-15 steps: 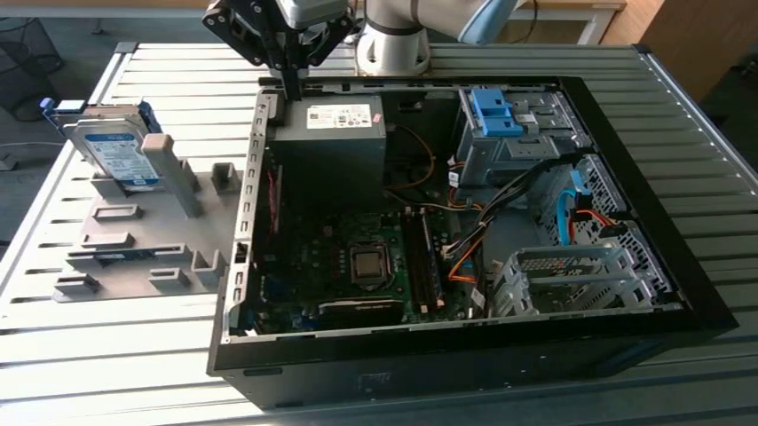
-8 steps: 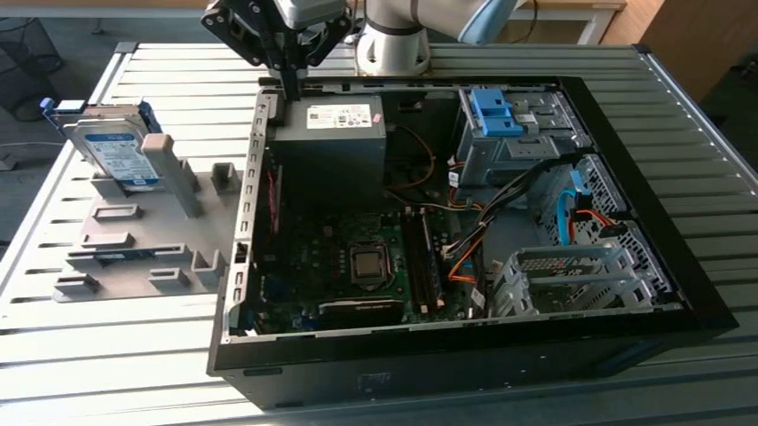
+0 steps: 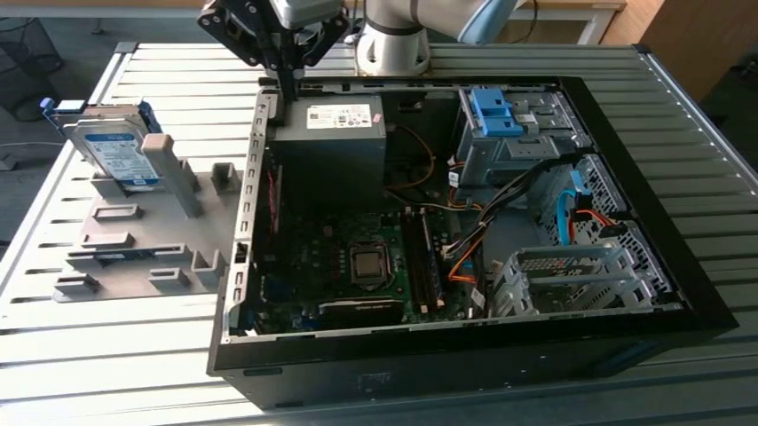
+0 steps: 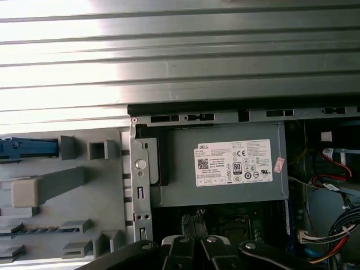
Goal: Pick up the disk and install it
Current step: 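Reach for the disk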
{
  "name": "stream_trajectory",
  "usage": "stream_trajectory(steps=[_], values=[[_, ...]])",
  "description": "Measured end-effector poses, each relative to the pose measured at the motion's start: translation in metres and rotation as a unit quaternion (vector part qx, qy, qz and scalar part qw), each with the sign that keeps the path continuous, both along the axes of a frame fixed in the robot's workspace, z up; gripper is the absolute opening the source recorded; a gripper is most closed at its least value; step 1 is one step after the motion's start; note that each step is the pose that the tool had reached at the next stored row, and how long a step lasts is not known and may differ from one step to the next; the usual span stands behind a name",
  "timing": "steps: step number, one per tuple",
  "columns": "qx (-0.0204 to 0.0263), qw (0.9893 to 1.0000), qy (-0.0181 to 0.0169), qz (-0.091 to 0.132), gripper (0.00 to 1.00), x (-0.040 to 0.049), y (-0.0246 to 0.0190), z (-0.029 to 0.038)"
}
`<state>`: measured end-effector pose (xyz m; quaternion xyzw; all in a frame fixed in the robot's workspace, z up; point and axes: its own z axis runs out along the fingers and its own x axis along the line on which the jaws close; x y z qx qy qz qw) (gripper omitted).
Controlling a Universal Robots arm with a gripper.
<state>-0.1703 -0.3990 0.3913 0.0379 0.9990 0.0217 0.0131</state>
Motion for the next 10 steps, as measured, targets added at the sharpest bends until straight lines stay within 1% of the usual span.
stream_trajectory(steps=[7,10], values=[[0.0,1.0,0.0,0.0,0.11,-0.0053,0.0004,0.0],[0.0,1.0,0.0001,0.0,0.11,-0.0057,0.0004,0.0]])
